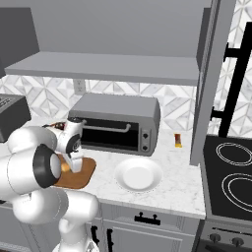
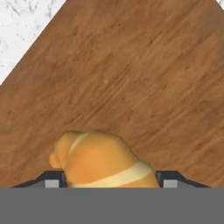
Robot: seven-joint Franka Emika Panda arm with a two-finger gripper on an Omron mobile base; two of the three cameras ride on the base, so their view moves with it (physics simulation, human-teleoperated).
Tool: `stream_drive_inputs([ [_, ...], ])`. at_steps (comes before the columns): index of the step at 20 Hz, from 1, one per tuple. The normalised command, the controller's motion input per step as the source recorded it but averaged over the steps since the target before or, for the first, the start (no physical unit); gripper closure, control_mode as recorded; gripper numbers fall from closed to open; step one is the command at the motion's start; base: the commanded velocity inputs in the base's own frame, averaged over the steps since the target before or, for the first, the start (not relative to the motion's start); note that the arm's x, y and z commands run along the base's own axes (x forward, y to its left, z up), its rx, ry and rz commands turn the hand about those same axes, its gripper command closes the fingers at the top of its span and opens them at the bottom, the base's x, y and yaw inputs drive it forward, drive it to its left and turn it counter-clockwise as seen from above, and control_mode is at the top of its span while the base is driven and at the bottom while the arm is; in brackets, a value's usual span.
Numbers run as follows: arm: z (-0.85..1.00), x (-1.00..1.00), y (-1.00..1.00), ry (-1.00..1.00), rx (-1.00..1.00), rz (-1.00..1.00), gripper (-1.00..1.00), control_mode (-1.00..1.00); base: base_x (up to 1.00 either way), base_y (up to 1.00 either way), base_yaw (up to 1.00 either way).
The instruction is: From the different types of pastries on the counter, select a croissant and place it on the cutting board. Then retrieve a jar of jam from the cabinet and place it alongside the croissant on the cutting board.
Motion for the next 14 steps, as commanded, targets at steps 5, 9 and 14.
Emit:
stream_drive_inputs([
  [5, -0.01, 0.00, 0.02, 0.00, 0.07, -0.04, -1.00, -1.00, 0.00, 0.00, 0.00],
  [9, 0.13, -0.04, -0.13, 0.00, 0.15, -0.05, -1.00, -1.00, 0.00, 0.00, 0.00],
  [14, 0.15, -0.16, -0.14, 0.00, 0.14, -0.06, -1.00, -1.00, 0.00, 0.00, 0.00],
])
